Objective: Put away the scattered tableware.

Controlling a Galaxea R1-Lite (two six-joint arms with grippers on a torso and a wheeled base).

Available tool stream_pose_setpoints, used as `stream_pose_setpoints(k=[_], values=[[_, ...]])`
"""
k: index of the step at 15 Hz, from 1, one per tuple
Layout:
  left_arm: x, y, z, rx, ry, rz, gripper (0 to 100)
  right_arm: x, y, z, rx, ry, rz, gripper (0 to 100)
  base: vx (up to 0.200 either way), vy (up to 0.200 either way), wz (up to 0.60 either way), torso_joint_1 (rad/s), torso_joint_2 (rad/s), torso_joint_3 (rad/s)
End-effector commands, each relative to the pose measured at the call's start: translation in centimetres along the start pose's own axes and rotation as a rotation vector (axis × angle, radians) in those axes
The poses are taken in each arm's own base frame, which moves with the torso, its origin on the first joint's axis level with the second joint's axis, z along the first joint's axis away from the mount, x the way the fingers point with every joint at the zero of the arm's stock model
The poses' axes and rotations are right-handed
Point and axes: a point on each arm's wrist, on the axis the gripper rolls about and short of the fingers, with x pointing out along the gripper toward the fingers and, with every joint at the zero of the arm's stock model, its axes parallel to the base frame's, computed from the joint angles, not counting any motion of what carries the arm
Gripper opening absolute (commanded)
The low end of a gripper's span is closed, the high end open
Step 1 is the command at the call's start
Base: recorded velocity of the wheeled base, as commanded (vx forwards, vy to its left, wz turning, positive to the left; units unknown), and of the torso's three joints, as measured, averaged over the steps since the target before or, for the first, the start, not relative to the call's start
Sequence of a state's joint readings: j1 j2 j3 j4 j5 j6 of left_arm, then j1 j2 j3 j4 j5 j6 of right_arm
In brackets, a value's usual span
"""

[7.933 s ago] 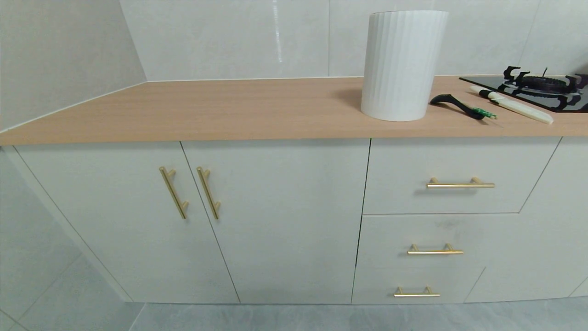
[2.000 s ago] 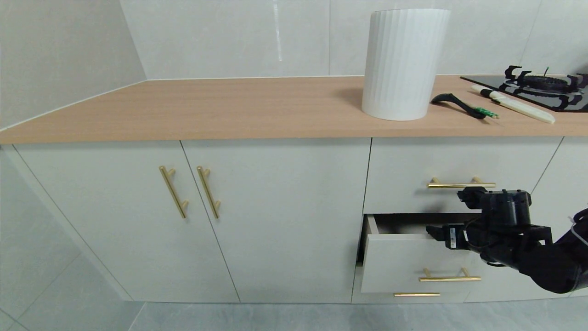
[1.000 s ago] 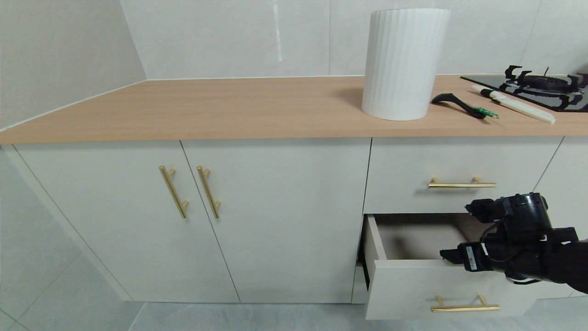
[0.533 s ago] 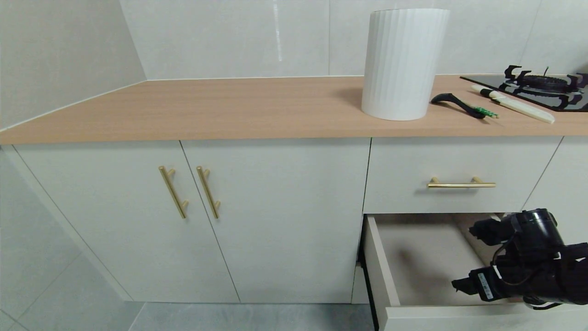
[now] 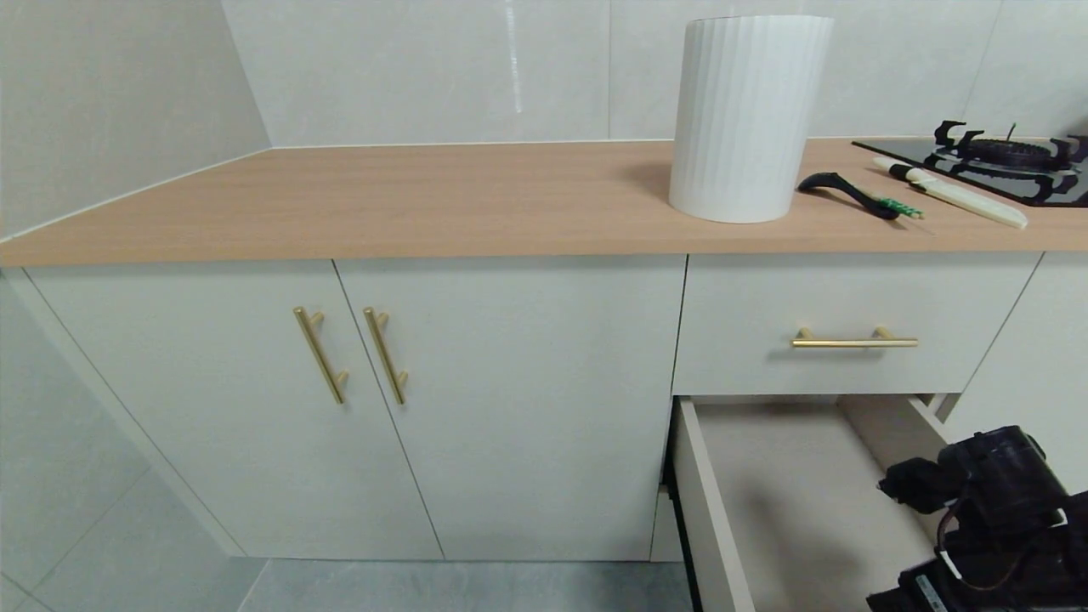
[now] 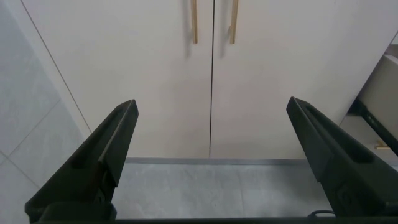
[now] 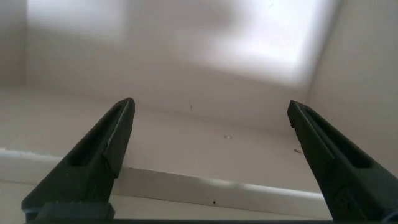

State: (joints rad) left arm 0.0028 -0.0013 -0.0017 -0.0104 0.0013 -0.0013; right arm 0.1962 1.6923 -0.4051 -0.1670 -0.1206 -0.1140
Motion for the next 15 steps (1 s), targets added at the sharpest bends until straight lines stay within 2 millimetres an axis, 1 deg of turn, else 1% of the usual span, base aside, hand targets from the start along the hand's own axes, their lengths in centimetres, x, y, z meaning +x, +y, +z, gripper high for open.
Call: stream_pose_setpoints(k=[1,2,3,7,11,13,15], values=[[0.0,0.0,0.0,0.0,0.001,0.001,100,-1.4,0.1,-0.1,-0.025,-0.024,0.004,100,0.0,0.0,0.0,0.0,0.0,0.0],[0.0,0.0,0.0,0.0,0.001,0.001,100,-2.2,0.5,-0.9,-0.058,0.014,0.017,100,0.0,0.0,0.0,0.0,0.0,0.0],[0.0,0.0,0.0,0.0,0.001,0.001,100,-2.4,0.6,-1.2,-0.074,0.044,0.023,100,0.0,0.0,0.0,0.0,0.0,0.0],[0.0,0.0,0.0,0.0,0.001,0.001,100,-2.8,0.9,-1.5,-0.095,0.052,0.03,100,0.0,0.0,0.0,0.0,0.0,0.0],[0.0,0.0,0.0,0.0,0.001,0.001,100,-3.7,1.1,-2.5,-0.149,0.14,0.041,100,0.0,0.0,0.0,0.0,0.0,0.0],[0.0,0.0,0.0,0.0,0.001,0.001,100,-4.3,1.2,-2.7,-0.167,0.19,0.041,100,0.0,0.0,0.0,0.0,0.0,0.0],[0.0,0.0,0.0,0.0,0.0,0.001,100,-4.4,1.2,-2.7,-0.168,0.194,0.038,100,0.0,0.0,0.0,0.0,0.0,0.0]])
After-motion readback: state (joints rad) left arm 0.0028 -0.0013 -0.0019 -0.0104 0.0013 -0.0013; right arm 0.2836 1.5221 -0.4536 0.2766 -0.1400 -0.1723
